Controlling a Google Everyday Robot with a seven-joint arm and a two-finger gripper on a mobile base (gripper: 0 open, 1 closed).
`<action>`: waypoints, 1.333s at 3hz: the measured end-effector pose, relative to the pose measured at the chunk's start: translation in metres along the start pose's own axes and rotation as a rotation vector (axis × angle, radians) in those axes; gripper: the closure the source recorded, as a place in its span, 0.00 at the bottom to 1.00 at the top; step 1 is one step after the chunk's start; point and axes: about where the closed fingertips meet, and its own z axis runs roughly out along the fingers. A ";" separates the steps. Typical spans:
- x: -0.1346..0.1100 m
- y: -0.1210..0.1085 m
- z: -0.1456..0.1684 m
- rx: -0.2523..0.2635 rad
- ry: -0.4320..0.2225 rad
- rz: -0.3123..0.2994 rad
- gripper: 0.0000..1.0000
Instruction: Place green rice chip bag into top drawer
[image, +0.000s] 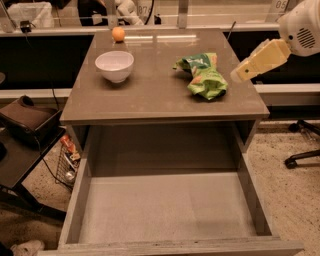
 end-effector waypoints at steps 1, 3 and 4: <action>-0.011 -0.008 0.050 -0.047 -0.067 0.051 0.00; -0.021 0.007 0.147 -0.162 -0.088 0.071 0.00; -0.013 0.023 0.188 -0.191 -0.044 0.026 0.00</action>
Offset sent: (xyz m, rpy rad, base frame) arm 0.1241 0.0731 -0.0879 0.2301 0.0913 0.0775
